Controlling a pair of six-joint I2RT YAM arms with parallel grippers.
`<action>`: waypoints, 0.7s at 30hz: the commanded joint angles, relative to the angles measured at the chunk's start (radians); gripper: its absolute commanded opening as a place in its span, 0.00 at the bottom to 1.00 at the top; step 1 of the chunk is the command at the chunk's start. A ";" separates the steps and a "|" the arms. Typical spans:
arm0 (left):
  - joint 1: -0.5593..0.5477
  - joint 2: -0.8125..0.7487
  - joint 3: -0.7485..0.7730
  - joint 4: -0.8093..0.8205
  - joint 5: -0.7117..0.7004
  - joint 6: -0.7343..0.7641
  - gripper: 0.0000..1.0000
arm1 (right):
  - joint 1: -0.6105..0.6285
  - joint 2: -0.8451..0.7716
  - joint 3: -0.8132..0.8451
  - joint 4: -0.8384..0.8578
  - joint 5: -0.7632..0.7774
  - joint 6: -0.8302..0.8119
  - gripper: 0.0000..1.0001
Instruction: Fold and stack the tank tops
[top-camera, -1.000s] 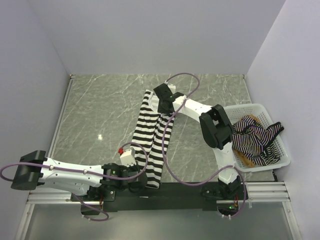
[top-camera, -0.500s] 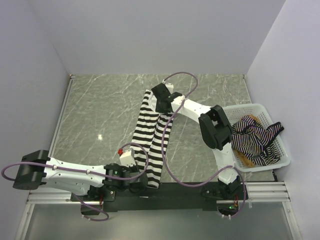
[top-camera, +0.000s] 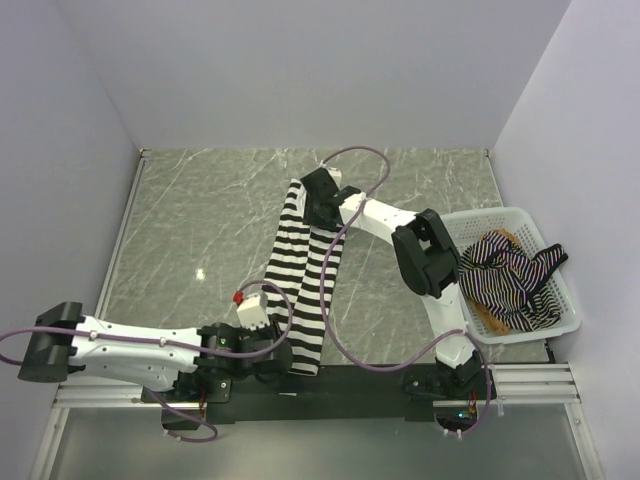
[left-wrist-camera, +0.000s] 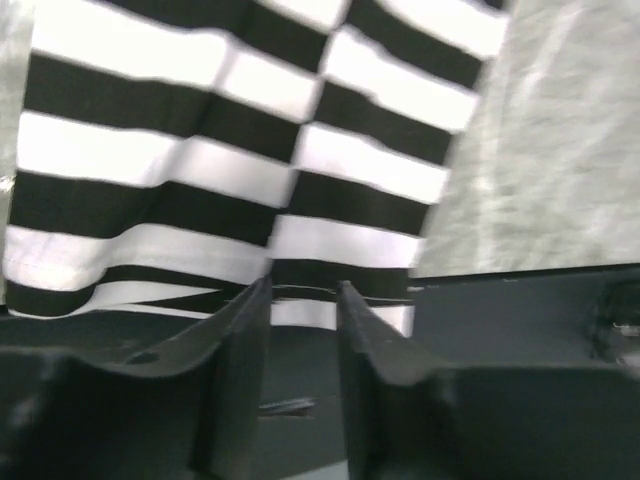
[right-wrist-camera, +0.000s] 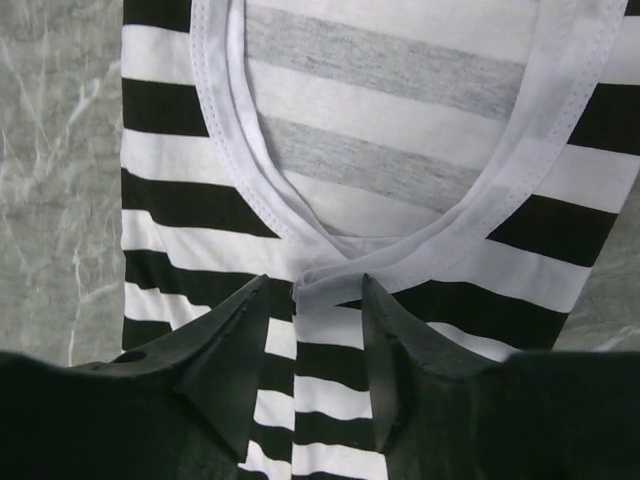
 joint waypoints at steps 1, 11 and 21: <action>0.043 -0.066 0.095 -0.006 -0.091 0.116 0.41 | -0.011 -0.101 -0.015 0.066 -0.011 -0.025 0.50; 0.655 0.011 0.249 0.365 0.146 0.691 0.41 | -0.127 -0.293 -0.227 0.059 0.003 0.007 0.50; 1.080 0.630 0.678 0.447 0.501 1.102 0.37 | -0.210 -0.151 -0.130 -0.020 -0.075 -0.059 0.38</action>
